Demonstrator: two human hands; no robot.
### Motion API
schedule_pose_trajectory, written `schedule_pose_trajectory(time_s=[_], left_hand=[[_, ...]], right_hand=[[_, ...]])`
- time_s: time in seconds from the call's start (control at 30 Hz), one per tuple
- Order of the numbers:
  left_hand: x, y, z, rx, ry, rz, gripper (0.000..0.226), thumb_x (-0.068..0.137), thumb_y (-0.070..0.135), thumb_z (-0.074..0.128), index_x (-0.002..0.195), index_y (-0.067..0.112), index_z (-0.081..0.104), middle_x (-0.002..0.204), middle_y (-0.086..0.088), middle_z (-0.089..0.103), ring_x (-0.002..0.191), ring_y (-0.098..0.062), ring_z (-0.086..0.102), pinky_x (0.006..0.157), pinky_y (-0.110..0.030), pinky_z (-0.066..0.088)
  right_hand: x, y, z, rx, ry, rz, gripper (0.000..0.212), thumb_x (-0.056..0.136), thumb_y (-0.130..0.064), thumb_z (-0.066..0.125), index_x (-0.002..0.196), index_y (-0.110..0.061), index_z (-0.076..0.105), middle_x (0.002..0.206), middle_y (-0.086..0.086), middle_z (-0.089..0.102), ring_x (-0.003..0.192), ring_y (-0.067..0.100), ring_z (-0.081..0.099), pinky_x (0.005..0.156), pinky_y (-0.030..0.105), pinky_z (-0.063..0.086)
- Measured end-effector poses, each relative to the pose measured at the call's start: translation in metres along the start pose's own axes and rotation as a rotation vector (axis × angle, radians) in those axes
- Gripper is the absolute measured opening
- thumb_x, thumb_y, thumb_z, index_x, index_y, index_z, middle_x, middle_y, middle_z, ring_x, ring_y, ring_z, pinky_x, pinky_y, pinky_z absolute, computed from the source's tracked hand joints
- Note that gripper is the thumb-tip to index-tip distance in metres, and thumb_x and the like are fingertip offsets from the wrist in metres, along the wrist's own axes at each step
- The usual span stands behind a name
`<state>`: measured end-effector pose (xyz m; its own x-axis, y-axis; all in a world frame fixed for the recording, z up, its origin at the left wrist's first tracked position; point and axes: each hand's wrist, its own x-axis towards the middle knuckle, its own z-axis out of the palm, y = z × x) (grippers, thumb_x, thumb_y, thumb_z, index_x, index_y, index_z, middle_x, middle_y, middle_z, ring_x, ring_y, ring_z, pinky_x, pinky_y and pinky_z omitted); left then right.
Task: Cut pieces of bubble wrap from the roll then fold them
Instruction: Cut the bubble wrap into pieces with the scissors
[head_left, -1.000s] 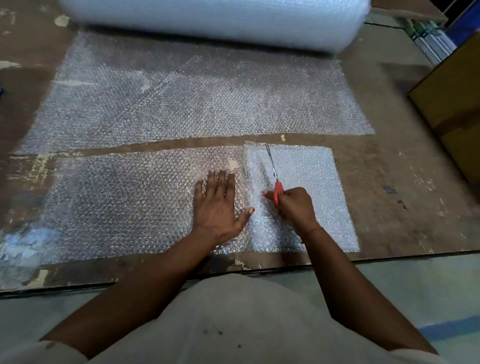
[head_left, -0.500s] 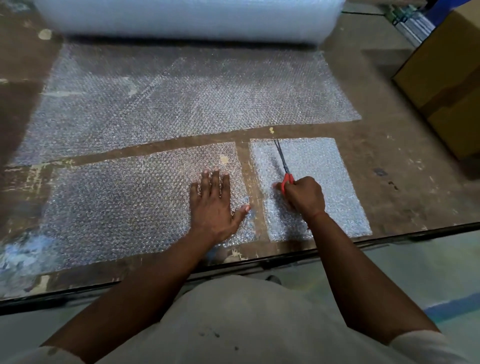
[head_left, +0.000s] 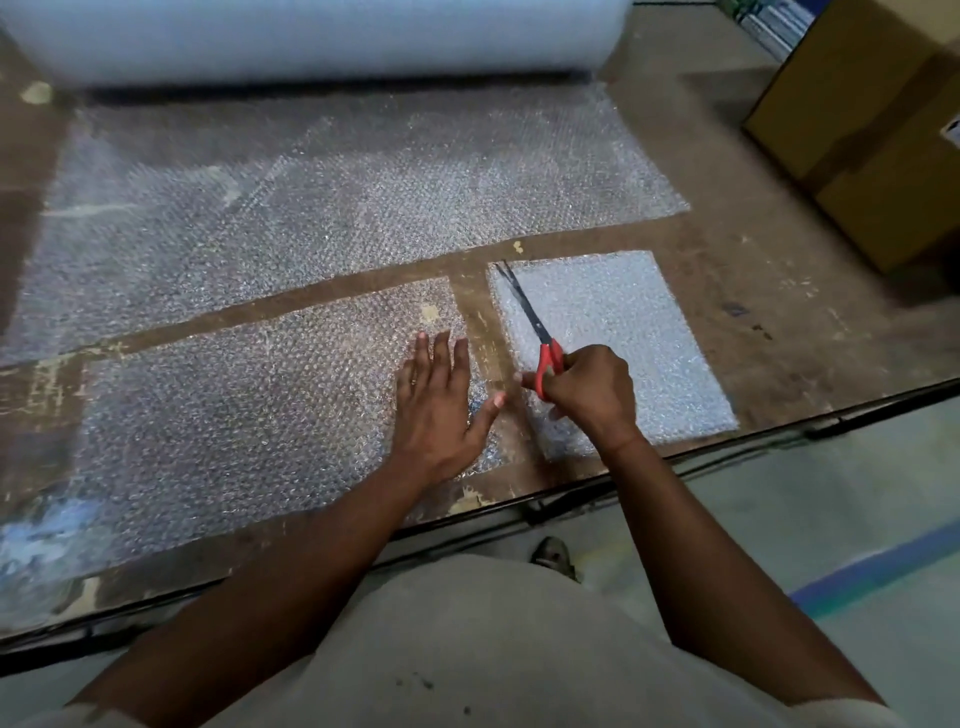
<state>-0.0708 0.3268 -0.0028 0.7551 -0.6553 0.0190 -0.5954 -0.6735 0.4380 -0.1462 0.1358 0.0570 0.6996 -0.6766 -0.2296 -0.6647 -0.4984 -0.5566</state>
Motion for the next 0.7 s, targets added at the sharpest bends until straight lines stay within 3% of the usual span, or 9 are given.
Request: schedule_pose_trajectory(time_s=[0.1, 0.17, 0.23, 0.3, 0.37, 0.47, 0.57, 0.63, 0.7], left_hand=[[-0.003, 0.022, -0.008, -0.452, 0.081, -0.009, 0.086, 0.098, 0.079, 0.028, 0.161, 0.022, 0.041, 0.168, -0.001, 0.041, 0.160, -0.018, 0.029, 0.131, -0.045, 0.005], [-0.004, 0.038, -0.013, -0.794, 0.049, -0.128, 0.067, 0.091, 0.078, 0.049, 0.134, 0.028, 0.063, 0.135, 0.008, 0.069, 0.134, -0.013, 0.060, 0.124, -0.044, 0.029], [-0.001, 0.047, -0.016, -1.048, 0.046, -0.264, 0.043, 0.093, 0.066, 0.066, 0.115, 0.028, 0.068, 0.111, 0.005, 0.075, 0.109, -0.008, 0.069, 0.104, -0.041, 0.051], [0.000, 0.049, -0.016, -1.044, 0.130, -0.317, 0.015, 0.107, 0.039, 0.062, 0.100, 0.026, 0.065, 0.095, 0.004, 0.071, 0.087, 0.004, 0.066, 0.084, -0.033, 0.049], [0.000, 0.048, -0.018, -0.998, 0.204, -0.307, 0.020, 0.112, 0.032, 0.053, 0.100, 0.021, 0.063, 0.089, 0.004, 0.066, 0.079, 0.001, 0.061, 0.077, -0.033, 0.045], [-0.002, 0.039, -0.020, -0.917, 0.307, -0.280, 0.038, 0.108, 0.040, 0.044, 0.114, 0.008, 0.062, 0.095, 0.000, 0.067, 0.088, -0.011, 0.064, 0.082, -0.034, 0.050], [-0.008, 0.033, -0.025, -0.856, 0.337, -0.275, 0.039, 0.108, 0.039, 0.042, 0.115, 0.006, 0.061, 0.097, 0.004, 0.066, 0.088, -0.001, 0.062, 0.081, -0.032, 0.049], [-0.014, 0.029, -0.031, -0.798, 0.345, -0.255, 0.036, 0.110, 0.038, 0.041, 0.115, 0.008, 0.059, 0.097, 0.007, 0.065, 0.088, 0.004, 0.061, 0.080, -0.030, 0.046], [-0.017, 0.026, -0.038, -0.757, 0.313, -0.217, 0.041, 0.112, 0.045, 0.039, 0.130, 0.013, 0.056, 0.110, 0.005, 0.069, 0.102, 0.001, 0.065, 0.088, -0.033, 0.050]], right_hand=[[-0.019, -0.014, 0.010, 0.024, -0.042, -0.135, 0.050, 0.078, -0.060, 0.070, 0.056, -0.015, 0.072, 0.047, 0.000, 0.064, 0.052, 0.012, 0.070, 0.059, 0.033, 0.057], [-0.028, -0.023, 0.016, 0.016, -0.053, -0.211, 0.051, 0.088, -0.051, 0.071, 0.050, -0.018, 0.060, 0.050, 0.005, 0.061, 0.058, 0.014, 0.069, 0.050, 0.029, 0.046], [-0.031, -0.032, 0.019, -0.010, -0.090, -0.254, 0.046, 0.094, -0.041, 0.071, 0.055, -0.020, 0.057, 0.063, 0.008, 0.069, 0.066, 0.020, 0.072, 0.052, 0.029, 0.046], [-0.028, -0.038, 0.019, -0.067, -0.149, -0.321, 0.042, 0.095, -0.039, 0.070, 0.061, -0.016, 0.063, 0.067, 0.010, 0.071, 0.068, 0.022, 0.071, 0.056, 0.030, 0.045], [-0.025, -0.041, 0.018, -0.052, -0.256, -0.359, 0.035, 0.093, -0.032, 0.069, 0.064, -0.012, 0.066, 0.066, 0.008, 0.070, 0.066, 0.023, 0.068, 0.058, 0.031, 0.044], [-0.024, -0.044, 0.018, 0.107, -0.414, -0.431, 0.022, 0.085, -0.026, 0.064, 0.072, -0.008, 0.069, 0.067, 0.005, 0.072, 0.068, 0.023, 0.072, 0.060, 0.040, 0.054], [-0.033, -0.053, 0.024, 0.023, -0.317, -0.538, 0.025, 0.097, -0.026, 0.061, 0.073, -0.016, 0.061, 0.074, 0.006, 0.071, 0.071, 0.028, 0.068, 0.061, 0.034, 0.042], [-0.040, -0.060, 0.030, -0.124, -0.220, -0.620, 0.021, 0.103, -0.031, 0.053, 0.091, -0.020, 0.066, 0.088, 0.014, 0.075, 0.078, 0.036, 0.069, 0.062, 0.034, 0.042], [-0.043, -0.059, 0.032, -0.164, -0.091, -0.704, 0.029, 0.103, -0.030, 0.045, 0.108, -0.014, 0.068, 0.089, 0.017, 0.075, 0.075, 0.040, 0.069, 0.060, 0.036, 0.042]])
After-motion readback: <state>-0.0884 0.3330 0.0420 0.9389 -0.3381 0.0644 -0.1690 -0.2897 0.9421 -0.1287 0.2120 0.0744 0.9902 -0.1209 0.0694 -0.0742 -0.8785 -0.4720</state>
